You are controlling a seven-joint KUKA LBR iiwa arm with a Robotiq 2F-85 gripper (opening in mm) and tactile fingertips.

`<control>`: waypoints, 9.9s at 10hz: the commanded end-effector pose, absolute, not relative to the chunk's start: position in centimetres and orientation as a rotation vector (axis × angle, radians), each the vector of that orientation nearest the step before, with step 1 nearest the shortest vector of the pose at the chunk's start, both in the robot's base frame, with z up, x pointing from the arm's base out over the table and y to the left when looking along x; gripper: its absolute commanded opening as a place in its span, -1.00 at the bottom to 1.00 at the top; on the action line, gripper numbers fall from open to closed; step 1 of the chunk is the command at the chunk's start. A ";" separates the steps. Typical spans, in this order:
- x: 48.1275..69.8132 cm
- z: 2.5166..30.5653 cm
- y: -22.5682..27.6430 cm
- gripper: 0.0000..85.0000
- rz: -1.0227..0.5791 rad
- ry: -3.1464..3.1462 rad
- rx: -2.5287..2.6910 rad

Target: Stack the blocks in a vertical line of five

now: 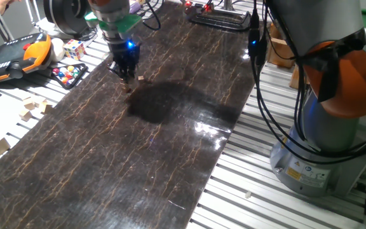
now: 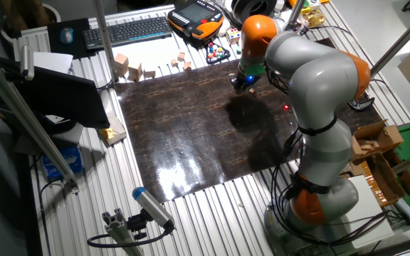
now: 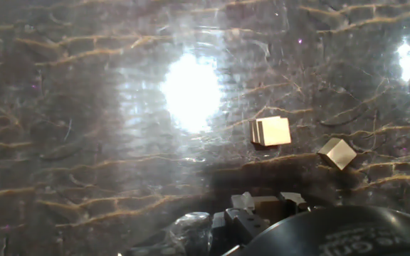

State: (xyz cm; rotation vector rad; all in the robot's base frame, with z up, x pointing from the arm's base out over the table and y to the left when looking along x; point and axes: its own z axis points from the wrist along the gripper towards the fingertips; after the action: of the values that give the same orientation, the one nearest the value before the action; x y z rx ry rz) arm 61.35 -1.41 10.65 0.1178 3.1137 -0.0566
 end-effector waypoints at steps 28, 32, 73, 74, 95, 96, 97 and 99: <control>65.8 9.6 -3.3 -0.98 -0.036 3.122 0.013; 65.9 9.5 -3.3 -0.98 -0.026 3.126 0.018; 62.2 11.2 -5.8 -0.27 -0.048 3.094 -0.390; 62.1 11.1 -5.8 -0.27 -0.038 3.096 -0.393; 63.3 5.1 -8.8 0.11 0.018 3.025 -0.689; 63.3 4.7 -8.9 0.11 0.017 3.023 -0.689; 63.4 4.5 -9.0 0.11 0.017 3.022 -0.689; 63.5 4.2 -9.1 0.11 0.014 3.021 -0.688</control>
State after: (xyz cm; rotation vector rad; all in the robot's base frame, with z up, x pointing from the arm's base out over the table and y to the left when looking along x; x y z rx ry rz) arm 63.46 -9.06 4.17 -0.6883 3.0214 0.0128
